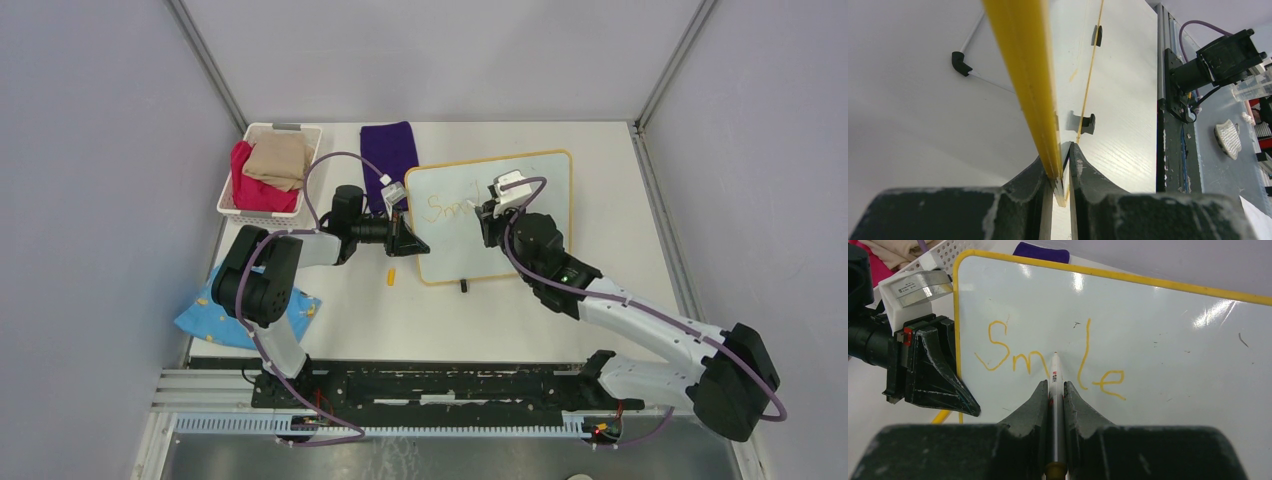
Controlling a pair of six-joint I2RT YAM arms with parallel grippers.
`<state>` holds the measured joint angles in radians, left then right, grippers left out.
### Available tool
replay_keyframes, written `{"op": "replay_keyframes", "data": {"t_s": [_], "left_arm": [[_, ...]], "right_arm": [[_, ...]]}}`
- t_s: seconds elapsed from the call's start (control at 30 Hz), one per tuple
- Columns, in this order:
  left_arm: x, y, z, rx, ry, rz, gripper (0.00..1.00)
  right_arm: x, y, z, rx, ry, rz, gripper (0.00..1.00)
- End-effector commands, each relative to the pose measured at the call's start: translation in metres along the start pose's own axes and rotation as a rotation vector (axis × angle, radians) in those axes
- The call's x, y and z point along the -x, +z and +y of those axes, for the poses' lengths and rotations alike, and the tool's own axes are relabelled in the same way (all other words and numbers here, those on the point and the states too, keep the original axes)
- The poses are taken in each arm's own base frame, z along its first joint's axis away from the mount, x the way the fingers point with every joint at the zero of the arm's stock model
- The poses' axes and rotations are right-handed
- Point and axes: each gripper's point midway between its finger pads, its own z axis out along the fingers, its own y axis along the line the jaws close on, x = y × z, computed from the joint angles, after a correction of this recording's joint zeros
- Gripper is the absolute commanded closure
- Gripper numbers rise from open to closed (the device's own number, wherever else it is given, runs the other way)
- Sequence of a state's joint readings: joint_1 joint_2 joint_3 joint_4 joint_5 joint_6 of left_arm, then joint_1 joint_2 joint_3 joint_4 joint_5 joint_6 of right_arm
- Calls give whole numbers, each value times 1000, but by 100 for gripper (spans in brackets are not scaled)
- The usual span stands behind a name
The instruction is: Write a sentence on the whiteboard
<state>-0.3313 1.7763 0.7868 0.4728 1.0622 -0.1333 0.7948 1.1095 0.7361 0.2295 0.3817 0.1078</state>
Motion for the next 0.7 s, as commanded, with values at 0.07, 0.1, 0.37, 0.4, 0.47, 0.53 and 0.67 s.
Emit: {"op": "replay_keyframes", "data": {"t_s": [0.07, 0.1, 0.37, 0.4, 0.47, 0.53, 0.67], "left_arm": [[-53, 4, 28, 147, -42, 126, 98], [-53, 4, 27, 146, -42, 127, 98], [-54, 4, 27, 145, -42, 128, 98], [-53, 4, 27, 145, -40, 126, 98], [-53, 4, 27, 145, -40, 127, 98], [-53, 4, 27, 145, -41, 127, 98], [-53, 4, 27, 145, -41, 127, 98]], "right_arm": [[27, 5, -6, -42, 22, -79, 100], [25, 6, -7, -45, 22, -77, 100], [17, 9, -11, -61, 19, -60, 100], [17, 9, -12, -62, 21, -60, 100], [16, 10, -11, -58, 19, -56, 100], [14, 11, -10, -54, 18, -52, 100], [11, 12, -7, -42, 16, -39, 100]]}}
